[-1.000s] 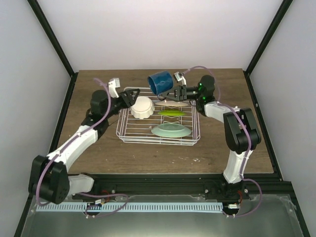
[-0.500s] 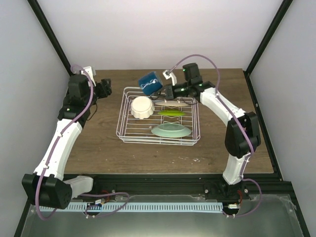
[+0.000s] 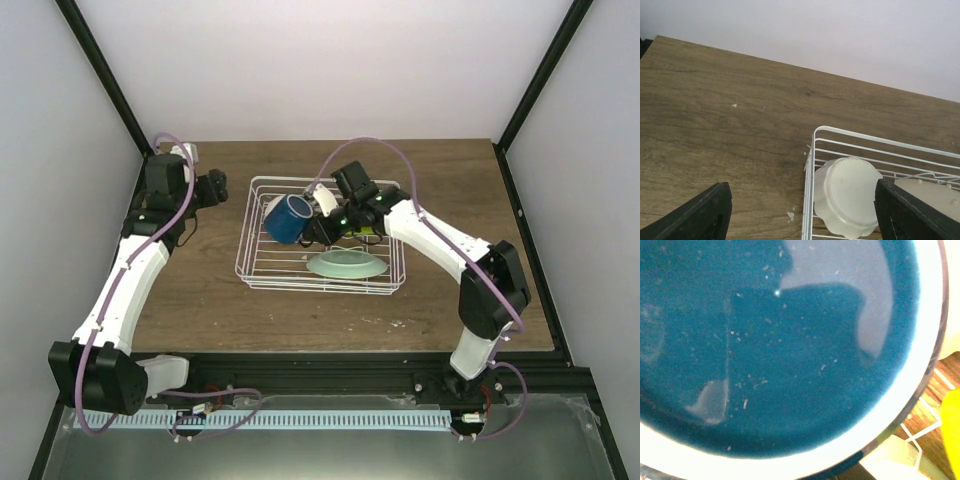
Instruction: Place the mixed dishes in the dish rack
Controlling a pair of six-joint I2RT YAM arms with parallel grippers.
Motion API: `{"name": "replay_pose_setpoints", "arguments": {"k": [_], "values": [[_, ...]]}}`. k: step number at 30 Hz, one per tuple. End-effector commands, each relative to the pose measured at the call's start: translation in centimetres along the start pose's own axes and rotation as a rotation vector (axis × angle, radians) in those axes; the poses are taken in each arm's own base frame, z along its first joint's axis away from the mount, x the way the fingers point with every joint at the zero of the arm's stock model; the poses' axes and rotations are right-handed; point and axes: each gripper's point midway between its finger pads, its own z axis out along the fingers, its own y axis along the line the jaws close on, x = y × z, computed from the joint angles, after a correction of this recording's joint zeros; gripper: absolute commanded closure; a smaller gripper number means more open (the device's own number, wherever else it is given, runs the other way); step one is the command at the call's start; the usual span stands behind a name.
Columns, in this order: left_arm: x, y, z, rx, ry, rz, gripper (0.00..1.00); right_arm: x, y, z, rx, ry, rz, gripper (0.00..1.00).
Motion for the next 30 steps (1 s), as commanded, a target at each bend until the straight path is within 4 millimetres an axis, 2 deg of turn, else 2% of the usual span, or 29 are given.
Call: {"name": "replay_pose_setpoints", "arguments": {"k": [1,7,18,30], "values": [[0.2,0.4,-0.2,-0.009,0.002,0.008,0.21,-1.8,1.1,-0.1,0.039,-0.081,-0.077,0.99],[1.0,0.5,-0.2,-0.008,0.015,0.009,0.21,-1.5,1.0,1.9,0.077,-0.057,-0.112,0.99],[2.1,1.0,-0.8,-0.020,0.019,0.002,0.20,1.1,-0.1,5.5,0.091,0.013,-0.114,0.99],[2.6,1.4,-0.5,-0.037,0.029,0.013,0.20,1.6,-2.0,8.7,0.169,0.079,-0.165,0.99]]}}
